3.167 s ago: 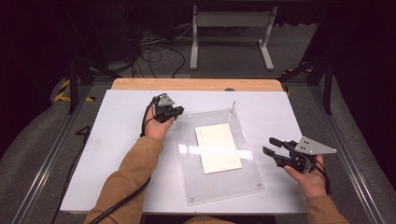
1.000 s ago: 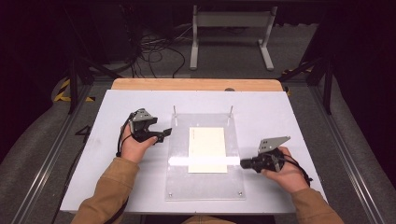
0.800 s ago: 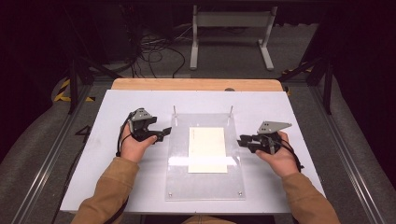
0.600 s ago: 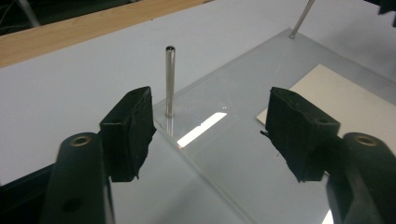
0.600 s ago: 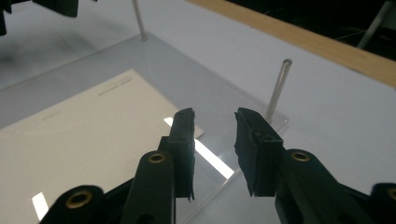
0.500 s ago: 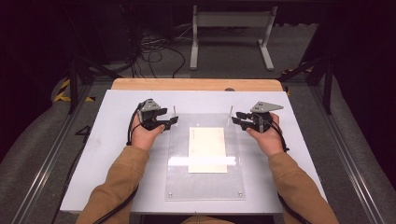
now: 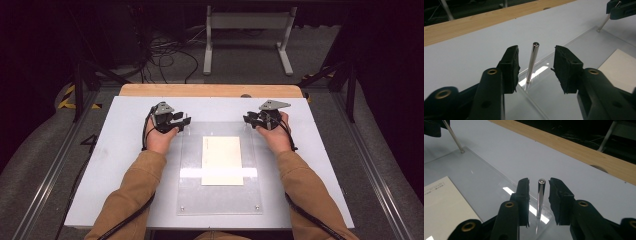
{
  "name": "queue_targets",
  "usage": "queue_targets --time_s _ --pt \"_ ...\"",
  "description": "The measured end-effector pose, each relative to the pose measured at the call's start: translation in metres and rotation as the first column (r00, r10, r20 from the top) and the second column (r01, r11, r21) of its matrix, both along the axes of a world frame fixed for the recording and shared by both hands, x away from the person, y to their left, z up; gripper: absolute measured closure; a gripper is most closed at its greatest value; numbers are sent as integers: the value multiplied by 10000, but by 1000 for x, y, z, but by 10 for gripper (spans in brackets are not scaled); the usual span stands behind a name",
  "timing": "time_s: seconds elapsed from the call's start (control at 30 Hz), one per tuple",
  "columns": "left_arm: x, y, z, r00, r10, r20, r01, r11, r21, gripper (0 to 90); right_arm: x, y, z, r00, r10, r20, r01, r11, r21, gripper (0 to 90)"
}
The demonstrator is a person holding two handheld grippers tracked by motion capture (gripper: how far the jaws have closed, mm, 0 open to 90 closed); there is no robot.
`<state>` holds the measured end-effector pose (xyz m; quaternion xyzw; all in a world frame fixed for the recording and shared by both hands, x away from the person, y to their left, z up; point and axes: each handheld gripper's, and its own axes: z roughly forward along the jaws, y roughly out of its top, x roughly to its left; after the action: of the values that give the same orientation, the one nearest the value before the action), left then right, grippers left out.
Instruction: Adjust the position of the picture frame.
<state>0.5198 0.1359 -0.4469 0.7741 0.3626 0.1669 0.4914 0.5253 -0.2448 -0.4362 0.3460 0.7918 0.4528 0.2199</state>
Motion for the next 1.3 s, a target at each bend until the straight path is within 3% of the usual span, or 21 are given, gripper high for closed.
queue_targets --time_s 0.17,0.33,0.57,0.6,0.63,0.67,0.7,0.73,0.83,0.87,0.93,1.0,1.07,1.13,1.2,1.23,1.3 --pt "0 -2 -1 9999 -141 24 141 9999 84 657 2 2 2 10000 46 29 -46 10000 -71 738" --pt "0 -4 0 9997 17 234 -29 9988 495 831 4 4 2 9999 160 31 -159 9991 -402 818" --pt "-2 -4 8 9999 -36 138 28 9981 615 845 2 2 6 9995 297 -70 -301 9972 -678 852" --pt "-3 -4 10 9997 -69 254 54 9982 600 846 1 1 7 9995 297 -89 -303 9973 -669 852" --pt "-5 -3 12 9997 -206 161 203 9996 204 900 0 1 7 9995 288 -110 -295 9971 -701 853" --pt "-7 -4 15 9989 -445 135 448 9986 -281 898 -1 -1 8 9994 302 -156 -313 9961 -823 853" --pt "-10 -5 19 9984 -531 176 535 9983 -245 898 -3 -2 8 9994 327 -108 -334 9963 -786 853" --pt "-12 -7 23 9964 -750 402 746 9971 112 898 -5 -4 8 9994 333 -103 -339 9967 -742 853" --pt "-19 -15 26 9940 -994 446 965 9933 640 897 -11 -9 6 9991 395 -120 -402 9968 -690 853" --pt "-19 -15 26 9955 -854 418 818 9933 820 897 -12 -10 6 9992 385 -118 -391 9975 -591 853" --pt "-18 -13 23 9984 -510 253 489 9956 793 894 -14 -10 6 9991 419 -109 -425 9972 -607 853" --pt "-15 -8 18 9996 -230 -132 239 9969 756 858 -16 -10 7 9987 493 -86 -497 9967 -649 853" --pt "-12 -5 13 9986 61 -522 -26 9978 664 747 -20 -11 8 9980 627 -112 -633 9957 -675 853" --pt "-8 -3 8 9960 385 -805 -341 9979 559 599 -22 -11 7 9973 729 -131 -735 9955 -597 853" --pt "-3 -2 3 9967 425 -685 -394 9982 461 416 -23 -11 7 9969 778 -119 -783 9955 -529 853" --pt "-1 -3 2 9977 318 -603 -290 9985 468 389 -24 -10 6 9967 804 -118 -809 9954 -509 852" --pt "1 -5 0 9987 148 -495 -123 9986 515 461 -24 -8 6 9960 888 -126 -893 9949 -467 852"
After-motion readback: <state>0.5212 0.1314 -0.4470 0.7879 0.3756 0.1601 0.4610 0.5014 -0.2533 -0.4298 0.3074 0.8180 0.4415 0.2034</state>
